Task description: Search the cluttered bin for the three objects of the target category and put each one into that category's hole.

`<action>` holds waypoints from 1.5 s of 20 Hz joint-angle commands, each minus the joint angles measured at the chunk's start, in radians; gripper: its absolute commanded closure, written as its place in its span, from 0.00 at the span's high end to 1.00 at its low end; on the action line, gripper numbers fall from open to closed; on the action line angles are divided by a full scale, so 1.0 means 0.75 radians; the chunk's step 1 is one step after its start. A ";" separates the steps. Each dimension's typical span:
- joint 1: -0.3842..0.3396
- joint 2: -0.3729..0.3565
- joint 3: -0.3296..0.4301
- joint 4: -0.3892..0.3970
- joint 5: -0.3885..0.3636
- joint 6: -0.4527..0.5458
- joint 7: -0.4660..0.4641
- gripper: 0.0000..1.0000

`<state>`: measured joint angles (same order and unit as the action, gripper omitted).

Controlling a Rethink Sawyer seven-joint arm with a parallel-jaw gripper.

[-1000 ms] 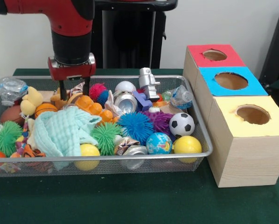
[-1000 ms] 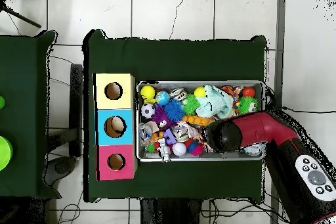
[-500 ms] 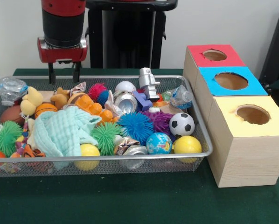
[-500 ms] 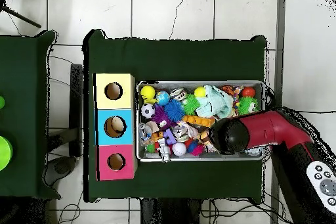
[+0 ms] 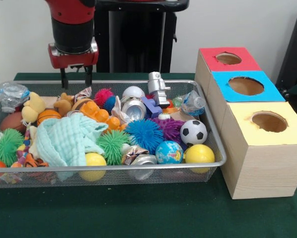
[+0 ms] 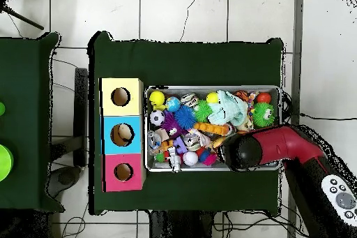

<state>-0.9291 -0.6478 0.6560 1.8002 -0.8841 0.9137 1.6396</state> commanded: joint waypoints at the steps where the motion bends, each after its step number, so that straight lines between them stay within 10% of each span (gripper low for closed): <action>1: -0.024 0.109 -0.044 0.139 -0.082 -0.085 -0.232 1.00; 14: -0.028 0.221 -0.042 0.033 -0.188 -0.204 -0.234 1.00; 30: 0.042 -0.030 0.046 -0.059 -0.030 0.122 -0.436 1.00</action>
<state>-0.9304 -0.5999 0.6463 1.8734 -0.9317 0.8535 1.6396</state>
